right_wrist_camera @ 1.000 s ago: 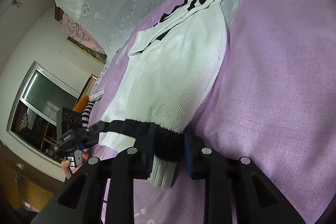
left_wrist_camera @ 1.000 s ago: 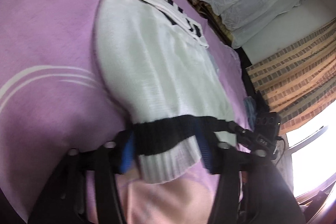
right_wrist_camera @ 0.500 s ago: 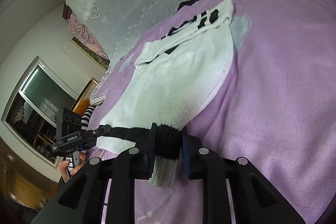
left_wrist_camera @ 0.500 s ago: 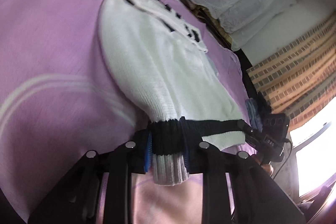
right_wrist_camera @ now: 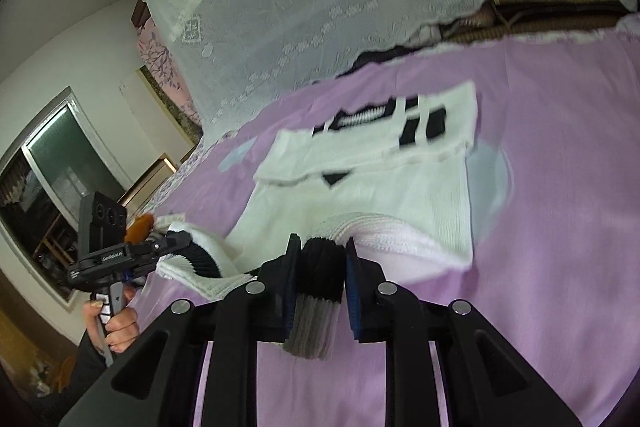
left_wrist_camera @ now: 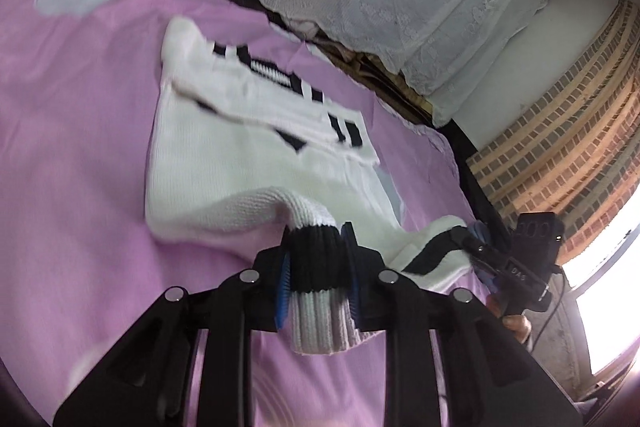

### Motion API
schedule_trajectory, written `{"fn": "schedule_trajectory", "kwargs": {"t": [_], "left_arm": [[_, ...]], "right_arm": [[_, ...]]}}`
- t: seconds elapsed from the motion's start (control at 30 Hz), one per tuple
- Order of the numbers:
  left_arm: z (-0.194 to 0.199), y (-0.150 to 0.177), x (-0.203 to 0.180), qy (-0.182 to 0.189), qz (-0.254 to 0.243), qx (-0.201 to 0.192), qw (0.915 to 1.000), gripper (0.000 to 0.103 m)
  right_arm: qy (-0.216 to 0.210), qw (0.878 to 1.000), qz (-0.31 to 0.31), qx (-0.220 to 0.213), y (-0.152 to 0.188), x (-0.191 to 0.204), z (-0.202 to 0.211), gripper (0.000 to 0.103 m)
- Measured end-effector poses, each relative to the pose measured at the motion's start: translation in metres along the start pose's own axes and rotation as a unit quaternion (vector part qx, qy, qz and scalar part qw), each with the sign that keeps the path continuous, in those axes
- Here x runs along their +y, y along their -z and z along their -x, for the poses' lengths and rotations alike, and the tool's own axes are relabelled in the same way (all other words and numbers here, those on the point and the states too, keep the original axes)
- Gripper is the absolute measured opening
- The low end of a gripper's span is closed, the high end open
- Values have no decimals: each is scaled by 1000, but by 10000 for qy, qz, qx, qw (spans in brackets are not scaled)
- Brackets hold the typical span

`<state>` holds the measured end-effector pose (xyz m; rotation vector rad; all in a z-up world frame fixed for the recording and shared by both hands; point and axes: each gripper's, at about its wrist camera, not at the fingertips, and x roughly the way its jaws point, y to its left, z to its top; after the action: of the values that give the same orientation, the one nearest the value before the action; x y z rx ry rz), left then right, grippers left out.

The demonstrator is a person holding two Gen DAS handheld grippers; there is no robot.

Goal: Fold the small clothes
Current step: 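Lift the hem with both grippers and fold it over toward the collar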

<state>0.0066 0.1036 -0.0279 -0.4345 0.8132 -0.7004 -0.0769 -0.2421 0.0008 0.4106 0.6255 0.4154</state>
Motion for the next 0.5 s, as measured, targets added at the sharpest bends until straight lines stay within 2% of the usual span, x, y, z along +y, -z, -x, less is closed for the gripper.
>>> {"fn": "schedule_trajectory", "kwargs": {"t": [0.23,0.5], "left_arm": [[-11,-51,-2,-330,-171,-421,9984,21],[-31,-99,6,-494,-100,-704,9962,21]], "right_arm": [[322,9986,46,-413,-54,0,-28,21],[525,9963,-60,-682,-99,-10,-64,21]]}}
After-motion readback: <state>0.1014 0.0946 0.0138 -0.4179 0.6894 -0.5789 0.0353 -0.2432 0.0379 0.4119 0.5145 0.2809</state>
